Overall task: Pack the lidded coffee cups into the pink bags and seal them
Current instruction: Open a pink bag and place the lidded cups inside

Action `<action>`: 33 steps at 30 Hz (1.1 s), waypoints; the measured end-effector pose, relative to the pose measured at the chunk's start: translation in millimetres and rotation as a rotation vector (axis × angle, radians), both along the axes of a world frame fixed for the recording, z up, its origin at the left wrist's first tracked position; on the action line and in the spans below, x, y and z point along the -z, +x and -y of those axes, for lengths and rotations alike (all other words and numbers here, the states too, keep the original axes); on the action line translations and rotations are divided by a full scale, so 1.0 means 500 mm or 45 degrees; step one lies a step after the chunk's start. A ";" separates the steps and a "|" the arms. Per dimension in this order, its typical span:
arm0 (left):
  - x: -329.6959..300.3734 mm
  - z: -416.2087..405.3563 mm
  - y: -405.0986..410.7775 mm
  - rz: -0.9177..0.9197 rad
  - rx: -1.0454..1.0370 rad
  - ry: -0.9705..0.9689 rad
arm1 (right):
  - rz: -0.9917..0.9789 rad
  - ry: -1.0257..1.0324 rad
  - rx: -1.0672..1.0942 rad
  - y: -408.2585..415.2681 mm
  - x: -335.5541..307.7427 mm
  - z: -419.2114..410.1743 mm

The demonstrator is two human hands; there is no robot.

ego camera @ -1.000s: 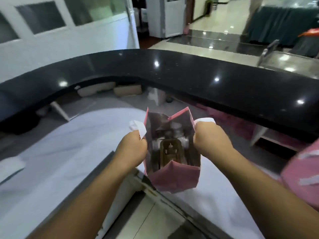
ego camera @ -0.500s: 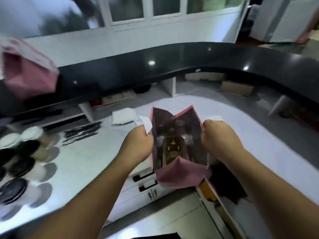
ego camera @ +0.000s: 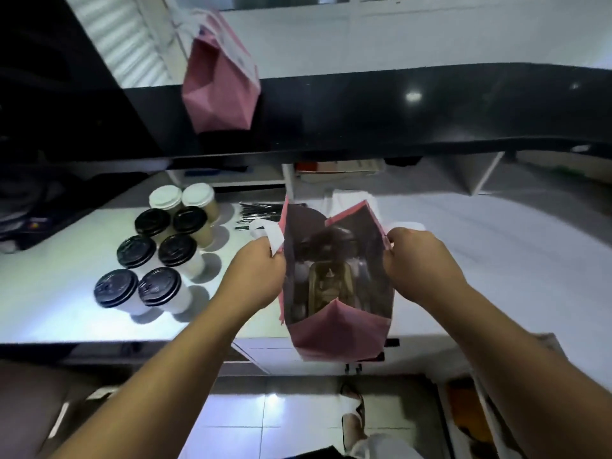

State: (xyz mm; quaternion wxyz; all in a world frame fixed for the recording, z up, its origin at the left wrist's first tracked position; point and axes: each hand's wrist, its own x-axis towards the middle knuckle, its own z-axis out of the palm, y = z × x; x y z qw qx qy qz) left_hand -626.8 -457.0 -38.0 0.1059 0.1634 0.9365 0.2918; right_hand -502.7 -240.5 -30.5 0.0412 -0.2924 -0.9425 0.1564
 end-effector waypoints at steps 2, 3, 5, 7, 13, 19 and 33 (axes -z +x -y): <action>-0.003 0.011 -0.032 -0.016 -0.054 -0.022 | -0.005 -0.043 -0.050 -0.046 0.007 0.000; -0.005 0.014 -0.045 -0.016 -0.087 -0.030 | 0.001 -0.069 -0.073 -0.066 0.010 -0.002; -0.009 0.018 -0.070 0.005 -0.142 -0.035 | 0.002 -0.122 -0.117 -0.102 0.015 -0.008; -0.012 0.016 -0.092 0.028 -0.170 -0.025 | -0.013 -0.168 -0.160 -0.134 0.023 -0.015; -0.019 0.025 -0.152 -0.001 -0.220 -0.072 | -0.068 -0.286 -0.247 -0.207 0.047 -0.025; -0.007 0.043 -0.205 -0.005 -0.235 -0.074 | -0.102 -0.304 -0.267 -0.247 0.063 -0.006; 0.018 0.173 -0.308 0.719 0.130 0.553 | -0.054 -0.235 -0.090 -0.274 0.057 0.066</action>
